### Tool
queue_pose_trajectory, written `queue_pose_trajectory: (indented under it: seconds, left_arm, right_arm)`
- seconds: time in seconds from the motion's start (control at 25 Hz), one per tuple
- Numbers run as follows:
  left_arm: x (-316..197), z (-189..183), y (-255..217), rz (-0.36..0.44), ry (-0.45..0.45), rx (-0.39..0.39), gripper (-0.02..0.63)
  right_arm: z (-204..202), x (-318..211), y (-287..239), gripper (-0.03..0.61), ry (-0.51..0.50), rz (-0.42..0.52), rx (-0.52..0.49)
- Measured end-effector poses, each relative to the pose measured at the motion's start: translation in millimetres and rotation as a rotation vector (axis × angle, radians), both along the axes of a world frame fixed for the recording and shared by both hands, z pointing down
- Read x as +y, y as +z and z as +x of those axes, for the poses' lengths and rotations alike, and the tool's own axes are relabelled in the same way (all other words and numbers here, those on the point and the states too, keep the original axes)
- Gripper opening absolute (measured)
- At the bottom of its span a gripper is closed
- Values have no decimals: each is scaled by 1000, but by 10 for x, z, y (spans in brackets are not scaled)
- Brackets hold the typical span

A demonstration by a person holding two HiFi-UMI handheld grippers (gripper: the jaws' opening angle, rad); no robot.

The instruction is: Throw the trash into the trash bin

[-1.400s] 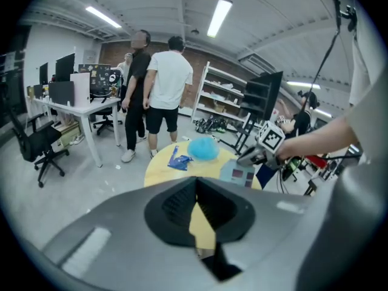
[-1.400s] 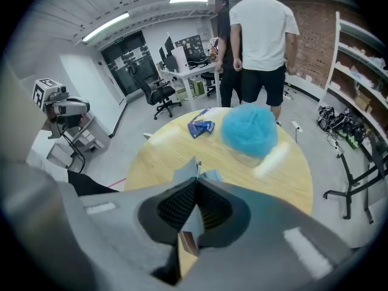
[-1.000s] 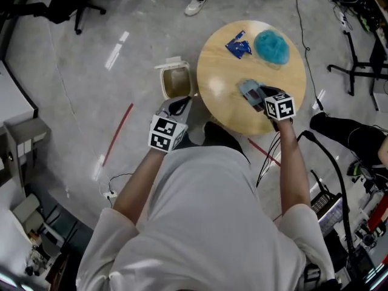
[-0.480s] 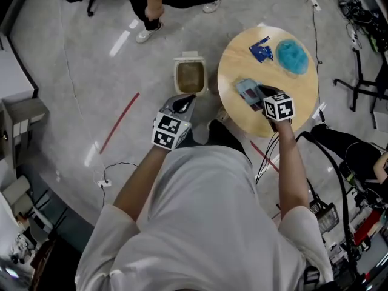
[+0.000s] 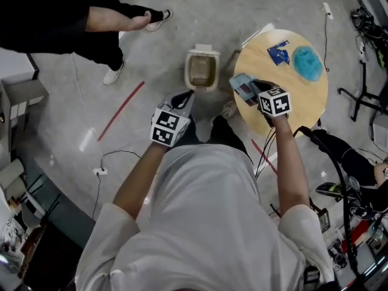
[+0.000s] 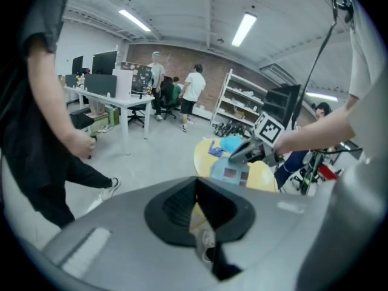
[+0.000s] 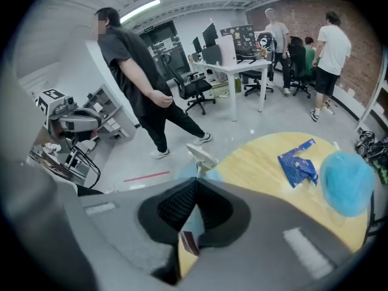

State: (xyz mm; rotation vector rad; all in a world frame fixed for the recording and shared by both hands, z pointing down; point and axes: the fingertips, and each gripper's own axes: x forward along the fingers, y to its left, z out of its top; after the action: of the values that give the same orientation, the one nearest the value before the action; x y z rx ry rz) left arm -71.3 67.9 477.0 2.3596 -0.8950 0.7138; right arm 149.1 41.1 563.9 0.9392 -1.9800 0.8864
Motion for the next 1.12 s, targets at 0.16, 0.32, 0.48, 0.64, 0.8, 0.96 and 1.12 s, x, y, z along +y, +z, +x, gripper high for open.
queue_pose_trajectory:
  seconds: [0.16,0.32,0.48,0.64,0.8,0.96,1.12]
  left_arm:
    - [-38,-271,31,-8,-28,-1,3]
    - [-66,-494,76,-17,-59,-4,3]
    - [-90,-707,147,-24,-85,-7,4]
    - [-83,-907,234,-33,-106,-15,3]
    - [-102,-1117,295,-43,-123,-22,3]
    - [-149,-1229,365,-71,-116,-30,3]
    - [-144,-1356,499,-65,-142,-28,3]
  right_arm:
    - [-384,-120,44,5,-37,-5,-15]
    - [-710,-234,126,5,-82,-14,-23]
    - [-1007,-337,219,5,-117,-20,-34]
    - [-1260,-407,346,5,-138,-27,-44]
    - [-1493,-485,461,5,-151,-41,-53]
    - [-1616,-598,597,5,-147,-45,-57]
    - [-1696,-601,746,5,-138,-52,-56]
